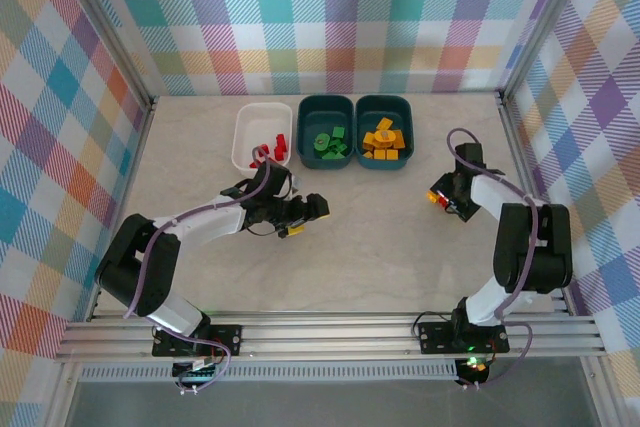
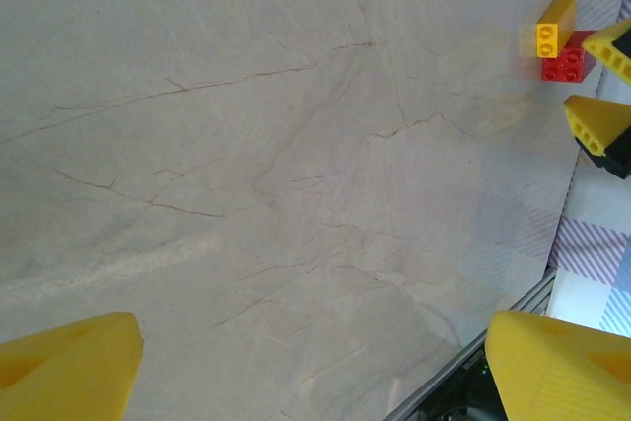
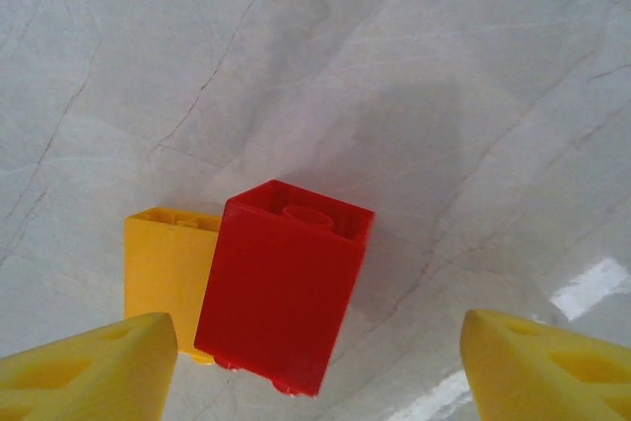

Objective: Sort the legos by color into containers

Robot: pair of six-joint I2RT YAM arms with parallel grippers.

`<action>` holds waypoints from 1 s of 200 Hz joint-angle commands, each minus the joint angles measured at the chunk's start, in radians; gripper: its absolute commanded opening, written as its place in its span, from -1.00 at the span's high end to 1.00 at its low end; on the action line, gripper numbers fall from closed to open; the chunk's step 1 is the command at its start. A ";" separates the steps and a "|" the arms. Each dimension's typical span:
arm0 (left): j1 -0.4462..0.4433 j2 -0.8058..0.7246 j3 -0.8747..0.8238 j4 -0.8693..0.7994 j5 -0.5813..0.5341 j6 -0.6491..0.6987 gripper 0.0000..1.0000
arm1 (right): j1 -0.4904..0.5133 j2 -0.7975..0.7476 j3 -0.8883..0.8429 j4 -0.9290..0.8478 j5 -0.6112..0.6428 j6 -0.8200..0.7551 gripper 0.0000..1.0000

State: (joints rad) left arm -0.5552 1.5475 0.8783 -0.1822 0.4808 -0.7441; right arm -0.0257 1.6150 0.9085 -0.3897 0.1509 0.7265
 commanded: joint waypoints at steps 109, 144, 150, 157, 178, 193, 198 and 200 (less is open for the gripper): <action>0.021 -0.046 0.108 -0.173 -0.106 0.100 -0.80 | -0.025 -0.111 -0.003 0.026 -0.058 -0.120 0.59; 0.143 -0.102 0.107 -0.280 -0.211 0.058 -0.80 | 0.065 -0.219 0.032 0.022 -0.140 -0.082 0.62; 0.185 -0.117 0.097 -0.307 -0.237 0.039 -0.80 | 0.109 -0.222 0.034 0.050 -0.165 -0.061 0.62; 0.243 -0.134 0.077 -0.327 -0.248 0.014 -0.81 | 0.179 -0.211 0.045 0.076 -0.176 -0.036 0.63; 0.434 -0.177 0.002 -0.370 -0.224 -0.055 -0.81 | 0.423 -0.087 0.167 0.118 -0.177 -0.031 0.63; 0.544 -0.191 -0.047 -0.379 -0.163 -0.066 -0.81 | 0.546 0.037 0.295 0.147 -0.176 -0.060 0.64; 0.562 -0.194 -0.060 -0.380 -0.135 -0.063 -0.82 | 0.573 0.078 0.339 0.156 -0.173 -0.068 0.64; 0.571 -0.194 -0.066 -0.381 -0.124 -0.062 -0.82 | 0.583 0.094 0.357 0.160 -0.172 -0.071 0.65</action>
State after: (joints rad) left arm -0.0937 1.3800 0.8883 -0.4587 0.2947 -0.7628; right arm 0.4156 1.5578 1.1152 -0.3038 0.0154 0.6724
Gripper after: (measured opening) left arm 0.907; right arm 0.276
